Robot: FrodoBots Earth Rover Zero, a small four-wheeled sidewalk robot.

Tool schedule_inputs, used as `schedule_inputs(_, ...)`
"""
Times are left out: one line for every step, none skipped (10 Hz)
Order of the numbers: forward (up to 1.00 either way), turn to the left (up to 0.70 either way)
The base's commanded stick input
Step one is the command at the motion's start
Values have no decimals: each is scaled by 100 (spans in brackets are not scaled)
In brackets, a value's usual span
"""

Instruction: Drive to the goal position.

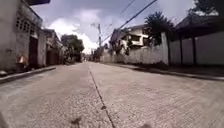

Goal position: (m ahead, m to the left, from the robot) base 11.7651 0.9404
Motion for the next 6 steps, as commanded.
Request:
schedule_inputs(85, 1)
schedule_inputs(85, 1)
schedule_inputs(85, 1)
schedule_inputs(85, 1)
schedule_inputs(85, 1)
schedule_inputs(85, 1)
